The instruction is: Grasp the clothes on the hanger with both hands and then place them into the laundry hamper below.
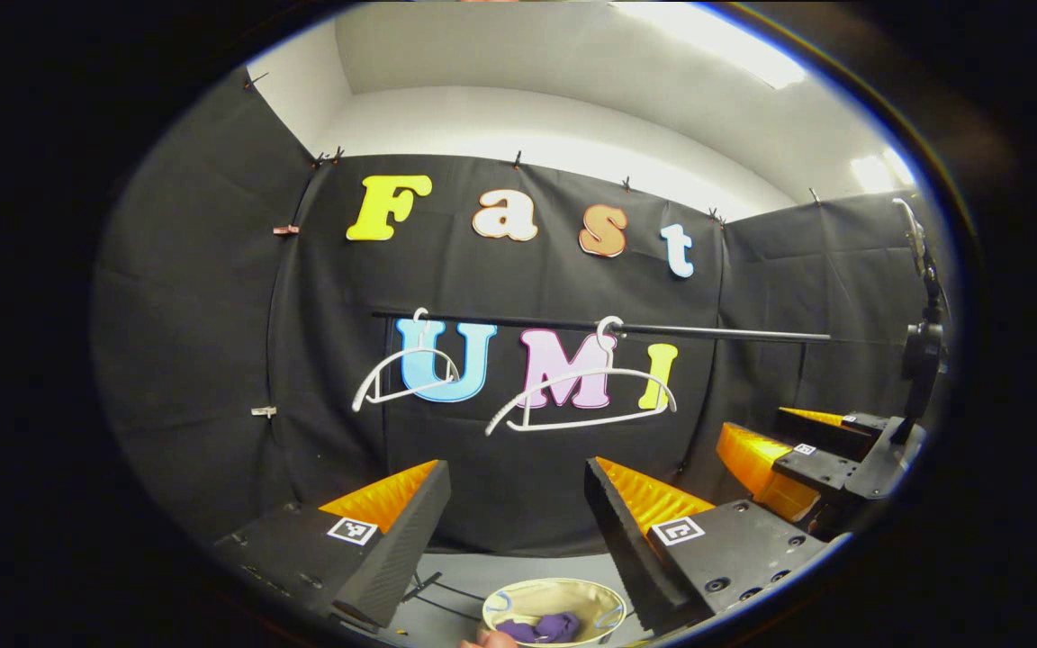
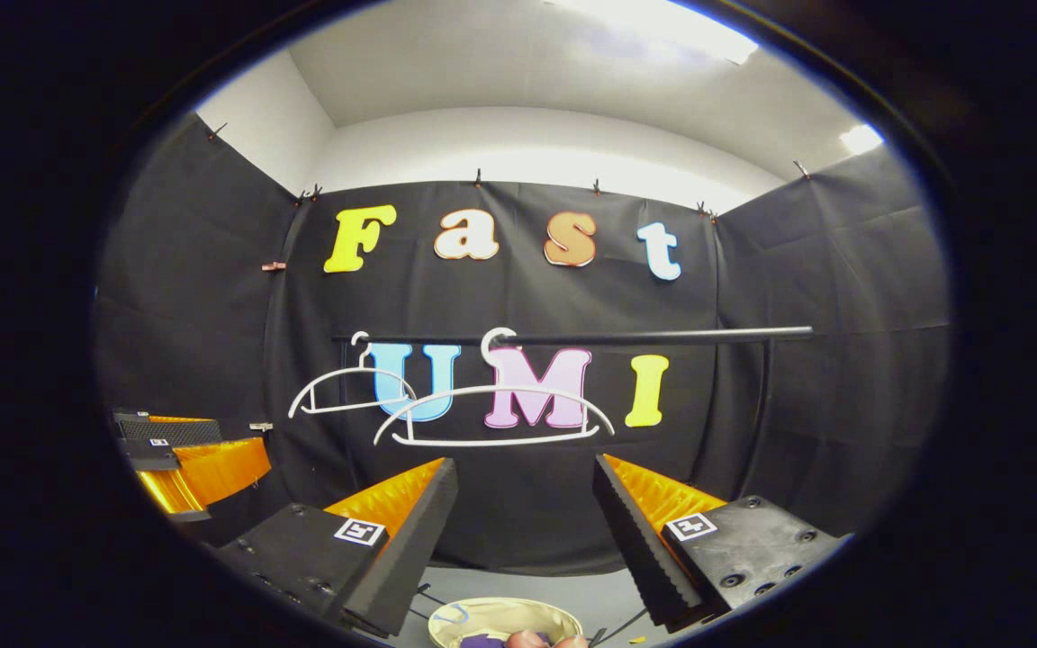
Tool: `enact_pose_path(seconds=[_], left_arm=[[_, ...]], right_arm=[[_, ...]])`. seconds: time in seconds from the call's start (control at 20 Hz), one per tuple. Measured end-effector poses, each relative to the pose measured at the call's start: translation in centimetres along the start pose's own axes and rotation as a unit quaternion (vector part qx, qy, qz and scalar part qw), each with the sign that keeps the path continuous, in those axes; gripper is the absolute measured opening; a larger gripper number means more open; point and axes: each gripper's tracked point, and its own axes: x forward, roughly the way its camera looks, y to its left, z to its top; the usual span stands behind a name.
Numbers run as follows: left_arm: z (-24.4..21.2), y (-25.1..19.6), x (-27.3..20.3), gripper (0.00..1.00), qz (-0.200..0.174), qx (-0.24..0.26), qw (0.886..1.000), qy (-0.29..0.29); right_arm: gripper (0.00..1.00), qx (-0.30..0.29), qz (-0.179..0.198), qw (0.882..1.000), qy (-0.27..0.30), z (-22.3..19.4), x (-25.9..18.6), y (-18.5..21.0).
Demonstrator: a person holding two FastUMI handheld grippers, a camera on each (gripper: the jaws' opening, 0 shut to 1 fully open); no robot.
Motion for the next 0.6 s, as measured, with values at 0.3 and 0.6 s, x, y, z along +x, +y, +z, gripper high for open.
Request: enact_pose_path(seconds=[0.3, 0.6], left_arm=[[1.7, 0.5, -1.9, 0.95, 0.012, -0.005, 1.0, -0.023], [2.4, 1.7, -2.4, 0.95, 0.027, 0.003, 0.999, -0.027]], right_arm=[[0.98, 0.008, 0.008, 1.0, -0.023, 2.1, -1.0, 1.2], [0.98, 0.007, 0.016, 1.0, -0.026, 2.8, -1.4, 1.8]])
